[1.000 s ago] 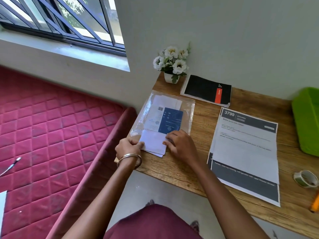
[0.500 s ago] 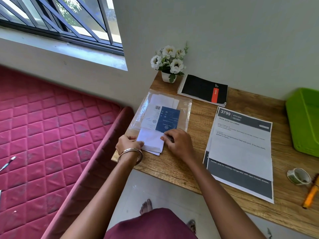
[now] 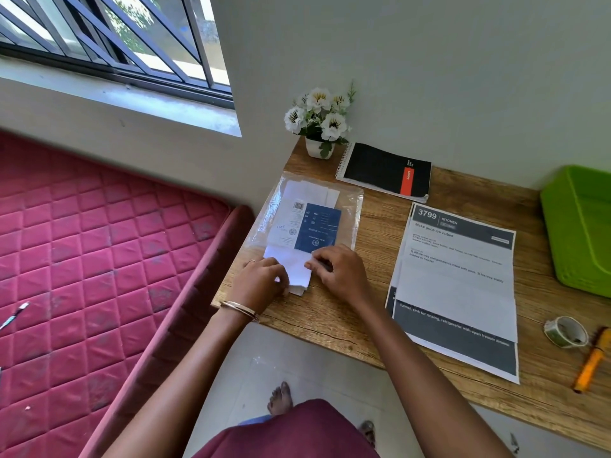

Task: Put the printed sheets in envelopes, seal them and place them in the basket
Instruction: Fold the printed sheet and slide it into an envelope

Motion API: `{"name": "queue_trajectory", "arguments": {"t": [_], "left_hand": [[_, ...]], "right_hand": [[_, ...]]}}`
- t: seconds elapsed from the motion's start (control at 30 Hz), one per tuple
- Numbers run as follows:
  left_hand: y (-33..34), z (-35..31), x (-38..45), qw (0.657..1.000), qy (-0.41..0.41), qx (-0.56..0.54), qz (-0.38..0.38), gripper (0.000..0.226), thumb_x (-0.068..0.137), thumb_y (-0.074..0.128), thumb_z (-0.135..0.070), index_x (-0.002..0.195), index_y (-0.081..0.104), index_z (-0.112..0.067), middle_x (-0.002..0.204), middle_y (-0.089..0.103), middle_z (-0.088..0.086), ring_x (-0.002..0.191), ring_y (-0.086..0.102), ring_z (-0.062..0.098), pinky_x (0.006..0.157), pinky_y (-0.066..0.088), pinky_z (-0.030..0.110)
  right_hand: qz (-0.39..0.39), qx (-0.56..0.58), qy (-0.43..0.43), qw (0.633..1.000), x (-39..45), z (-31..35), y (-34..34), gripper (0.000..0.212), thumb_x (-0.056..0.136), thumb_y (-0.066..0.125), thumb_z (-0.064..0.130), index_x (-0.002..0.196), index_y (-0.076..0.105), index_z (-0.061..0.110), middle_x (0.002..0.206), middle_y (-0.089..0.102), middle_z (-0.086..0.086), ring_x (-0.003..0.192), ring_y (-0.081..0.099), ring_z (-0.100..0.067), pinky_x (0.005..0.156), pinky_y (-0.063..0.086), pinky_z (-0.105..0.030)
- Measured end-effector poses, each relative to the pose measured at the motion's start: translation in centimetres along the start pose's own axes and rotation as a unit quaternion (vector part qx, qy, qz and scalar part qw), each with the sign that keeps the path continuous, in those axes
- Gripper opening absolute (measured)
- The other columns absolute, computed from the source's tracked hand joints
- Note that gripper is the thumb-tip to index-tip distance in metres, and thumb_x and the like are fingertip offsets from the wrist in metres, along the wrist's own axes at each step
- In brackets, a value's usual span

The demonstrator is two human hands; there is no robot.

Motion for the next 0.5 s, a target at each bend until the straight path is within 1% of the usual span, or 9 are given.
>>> {"name": "queue_trajectory", "arguments": {"t": [0.1,0.17,0.2,0.27,0.33,0.4,0.43,0.5], "left_hand": [[-1.5,0.0,-0.1,0.999,0.007,-0.036,-0.028,0.006,0.071,0.063,-0.022,0.069,0.065,-0.016,0.074,0.065,0.000,0.074,0.061,0.027,0.071,0.048,0.040],[-2.4,0.0,-0.1,0.998,0.020,-0.051,-0.030,0.007,0.073,0.062,-0.019,0.076,0.063,-0.013,0.074,0.065,0.003,0.075,0.060,0.029,0.069,0.048,0.040],[-2.7,0.1,-0.1,0.998,0.017,-0.058,-0.026,0.008,0.076,0.059,-0.021,0.082,0.061,-0.016,0.077,0.065,0.003,0.077,0.060,0.029,0.070,0.048,0.039],[-3.5,0.5,-0.3,0.997,0.000,-0.069,-0.033,0.014,0.082,0.055,-0.024,0.094,0.051,-0.029,0.083,0.064,0.000,0.078,0.058,0.025,0.072,0.048,0.037],[-4.8,0.6,-1.0,0.995,0.016,-0.072,-0.062,0.035,0.085,0.058,-0.010,0.103,0.043,-0.036,0.088,0.061,-0.001,0.075,0.055,0.019,0.071,0.046,0.033],[-6.9,0.3,-1.9,0.991,0.064,-0.056,-0.103,0.051,0.080,0.056,0.010,0.106,0.047,-0.034,0.092,0.059,0.001,0.073,0.054,0.011,0.069,0.048,0.031],[-8.1,0.2,-2.2,0.988,0.083,-0.050,-0.123,0.054,0.078,0.052,0.015,0.105,0.050,-0.031,0.092,0.057,0.002,0.073,0.054,0.009,0.069,0.049,0.031],[-10.9,-0.2,-2.4,0.981,0.113,-0.046,-0.150,0.051,0.075,0.043,0.014,0.102,0.053,-0.028,0.093,0.057,0.003,0.072,0.054,0.012,0.069,0.048,0.030]], "right_hand": [[0.009,0.001,-0.009,1.000,0.0,-0.2,0.2,0.023,0.084,0.069,0.033,0.094,0.072,0.012,0.099,0.072,0.001,0.088,0.058,-0.018,0.071,0.047,-0.032],[0.018,-0.002,-0.014,1.000,0.0,-0.3,0.2,0.025,0.085,0.068,0.033,0.095,0.072,0.011,0.101,0.071,0.000,0.090,0.056,-0.018,0.071,0.046,-0.032],[0.022,0.000,-0.012,1.000,0.0,-0.2,0.2,0.025,0.085,0.068,0.033,0.096,0.072,0.011,0.102,0.071,0.000,0.091,0.056,-0.018,0.072,0.045,-0.032],[0.026,0.004,-0.014,1.000,0.0,-0.2,0.1,0.026,0.086,0.067,0.034,0.097,0.072,0.010,0.103,0.071,-0.001,0.092,0.054,-0.017,0.072,0.043,-0.030],[0.034,0.006,-0.013,0.999,0.0,-0.2,0.1,0.027,0.087,0.066,0.033,0.100,0.071,0.010,0.106,0.070,-0.001,0.095,0.053,-0.017,0.073,0.039,-0.028],[0.043,0.008,-0.008,0.999,0.0,-0.2,0.0,0.027,0.087,0.066,0.033,0.101,0.070,0.010,0.107,0.070,-0.002,0.096,0.052,-0.017,0.074,0.037,-0.027],[0.043,0.007,-0.010,0.999,0.0,-0.3,0.0,0.027,0.087,0.066,0.033,0.102,0.070,0.010,0.107,0.070,-0.002,0.097,0.052,-0.017,0.074,0.036,-0.026],[0.047,0.004,-0.010,0.999,0.0,-0.4,-0.1,0.028,0.087,0.066,0.033,0.102,0.069,0.010,0.108,0.069,-0.002,0.097,0.051,-0.017,0.074,0.034,-0.026]]}}
Point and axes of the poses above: each hand's wrist, its own x-axis towards the middle knuckle, its own y-axis out of the palm, z = x × y, the point moved 4 cm from there along x, towards the middle knuckle
